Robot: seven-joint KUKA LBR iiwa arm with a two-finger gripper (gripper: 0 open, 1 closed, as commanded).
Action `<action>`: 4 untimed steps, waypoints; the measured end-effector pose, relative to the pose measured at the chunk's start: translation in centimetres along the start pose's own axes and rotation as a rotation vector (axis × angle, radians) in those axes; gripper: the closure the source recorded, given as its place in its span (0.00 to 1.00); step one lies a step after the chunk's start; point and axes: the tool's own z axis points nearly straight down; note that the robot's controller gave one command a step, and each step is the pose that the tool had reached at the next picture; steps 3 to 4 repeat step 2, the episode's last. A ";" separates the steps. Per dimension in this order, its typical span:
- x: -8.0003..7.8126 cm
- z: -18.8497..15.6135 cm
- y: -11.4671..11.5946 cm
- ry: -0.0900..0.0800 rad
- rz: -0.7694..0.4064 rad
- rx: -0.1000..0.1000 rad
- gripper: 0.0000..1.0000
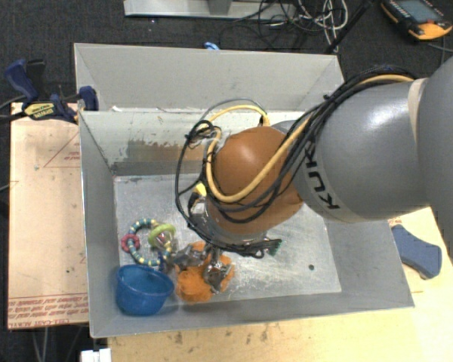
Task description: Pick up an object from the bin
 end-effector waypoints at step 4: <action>-0.1 -10.3 -0.4 0.000 -0.010 0.001 1.00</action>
Offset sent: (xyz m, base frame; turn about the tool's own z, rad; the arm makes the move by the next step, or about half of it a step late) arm 0.0035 -0.0023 0.1032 -0.0134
